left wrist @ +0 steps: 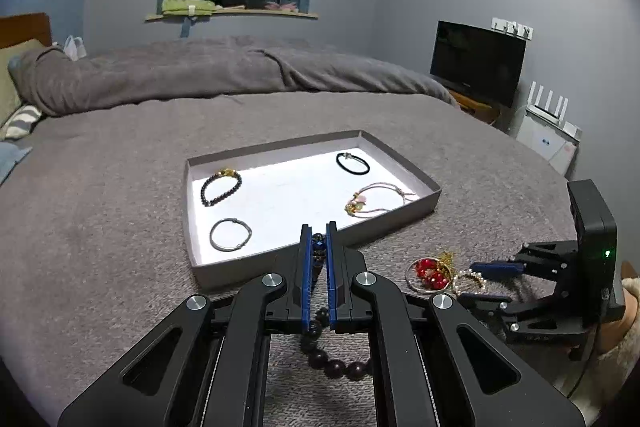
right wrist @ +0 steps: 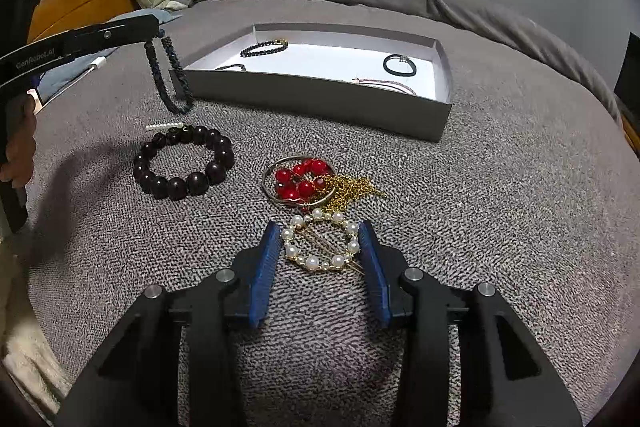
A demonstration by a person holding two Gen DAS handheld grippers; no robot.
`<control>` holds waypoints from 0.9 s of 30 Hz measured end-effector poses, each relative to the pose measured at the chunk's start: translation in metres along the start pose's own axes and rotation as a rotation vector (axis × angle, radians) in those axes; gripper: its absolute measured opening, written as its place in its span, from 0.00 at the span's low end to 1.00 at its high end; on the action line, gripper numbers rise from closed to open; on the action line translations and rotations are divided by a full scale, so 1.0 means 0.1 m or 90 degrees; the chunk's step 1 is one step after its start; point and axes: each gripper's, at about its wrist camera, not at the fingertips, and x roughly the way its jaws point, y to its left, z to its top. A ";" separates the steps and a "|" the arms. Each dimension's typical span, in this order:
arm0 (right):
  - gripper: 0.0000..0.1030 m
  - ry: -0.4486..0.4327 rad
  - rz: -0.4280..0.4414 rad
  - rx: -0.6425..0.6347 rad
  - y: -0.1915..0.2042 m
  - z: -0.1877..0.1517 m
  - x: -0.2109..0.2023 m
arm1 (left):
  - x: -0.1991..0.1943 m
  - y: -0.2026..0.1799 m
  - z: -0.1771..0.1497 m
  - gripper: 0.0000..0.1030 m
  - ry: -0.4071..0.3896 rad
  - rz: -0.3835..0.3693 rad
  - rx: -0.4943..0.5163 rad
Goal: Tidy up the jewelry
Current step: 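Grasp the pearl ring hair clip with the right tool while the left tool holds the blue bracelet, then carry the blue bracelet and pearl clip over the tray with both tools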
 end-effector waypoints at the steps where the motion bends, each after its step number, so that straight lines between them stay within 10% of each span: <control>1: 0.39 -0.002 -0.002 -0.003 0.01 0.00 -0.02 | -0.01 0.01 0.00 0.07 -0.001 0.001 0.000; 14: 0.39 -0.107 -0.017 0.058 -0.31 0.43 -0.35 | -0.18 0.30 0.53 0.07 -0.041 0.038 -0.002; 27: 0.39 -0.073 -0.025 0.032 -0.37 1.46 0.57 | 0.97 0.77 0.86 0.07 0.062 -0.039 -0.039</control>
